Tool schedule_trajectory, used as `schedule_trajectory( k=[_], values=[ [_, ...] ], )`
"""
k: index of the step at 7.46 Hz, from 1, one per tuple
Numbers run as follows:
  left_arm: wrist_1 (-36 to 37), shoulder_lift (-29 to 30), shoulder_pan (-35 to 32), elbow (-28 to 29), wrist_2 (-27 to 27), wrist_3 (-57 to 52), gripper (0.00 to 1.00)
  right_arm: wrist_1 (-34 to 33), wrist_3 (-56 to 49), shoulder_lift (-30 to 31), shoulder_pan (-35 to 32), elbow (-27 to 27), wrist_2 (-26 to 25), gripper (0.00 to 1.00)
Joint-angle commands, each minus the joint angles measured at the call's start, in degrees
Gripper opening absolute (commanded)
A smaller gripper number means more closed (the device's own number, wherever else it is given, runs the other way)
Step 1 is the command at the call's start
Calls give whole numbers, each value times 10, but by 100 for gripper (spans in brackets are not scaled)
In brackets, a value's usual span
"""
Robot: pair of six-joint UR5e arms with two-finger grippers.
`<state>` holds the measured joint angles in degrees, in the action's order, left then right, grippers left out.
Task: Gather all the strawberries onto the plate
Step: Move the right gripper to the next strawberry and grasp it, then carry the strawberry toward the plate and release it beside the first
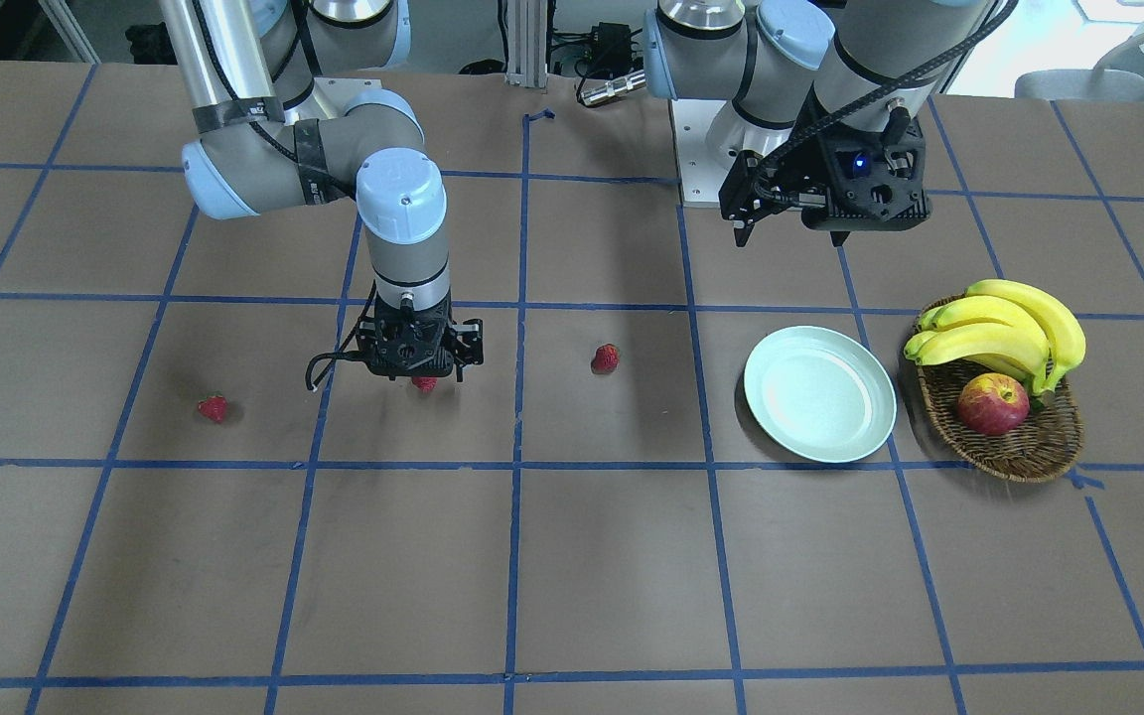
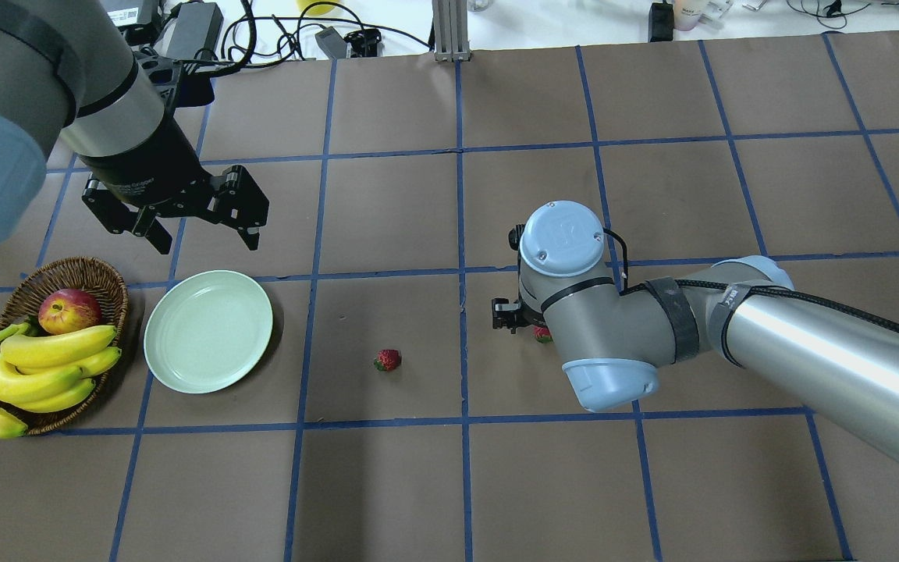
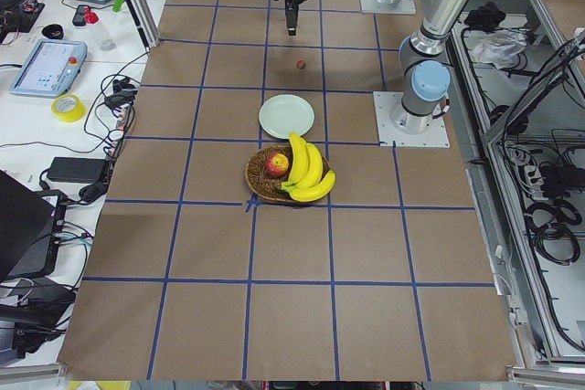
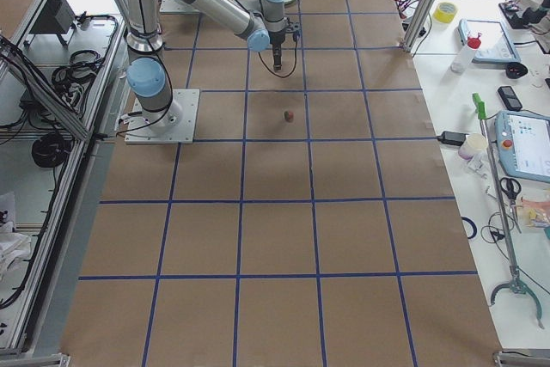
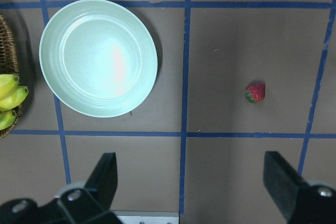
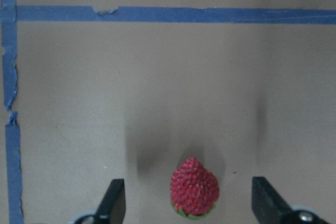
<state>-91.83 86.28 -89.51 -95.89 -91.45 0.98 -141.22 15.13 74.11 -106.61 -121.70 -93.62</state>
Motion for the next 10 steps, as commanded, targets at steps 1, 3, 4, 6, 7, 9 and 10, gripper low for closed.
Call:
schedule_trajectory(
  k=[1, 3, 4, 6, 7, 9, 10],
  values=[
    [1, -2, 0, 0, -5, 2, 100, 2, -27, -3, 1, -4, -2, 79],
    [5, -4, 0, 2, -3, 2, 100, -1, -28, -13, 11, -1, -1, 72],
    [3, -5, 1, 1, -5, 2, 100, 2, -27, -12, 11, 1, -2, 50],
    [3, -5, 1, 1, -5, 1, 100, 1, -20, -12, 11, 1, 0, 16],
    [3, -5, 3, 1, -5, 1, 100, 0, -10, -12, 12, 6, 0, 8],
    [0, -5, 3, -1, -5, 0, 100, 39, 67, -8, 10, 78, 15, 2],
    [-1, -5, 2, -4, -4, 0, 100, 106, 95, -12, -6, 141, 35, 1]
  ],
)
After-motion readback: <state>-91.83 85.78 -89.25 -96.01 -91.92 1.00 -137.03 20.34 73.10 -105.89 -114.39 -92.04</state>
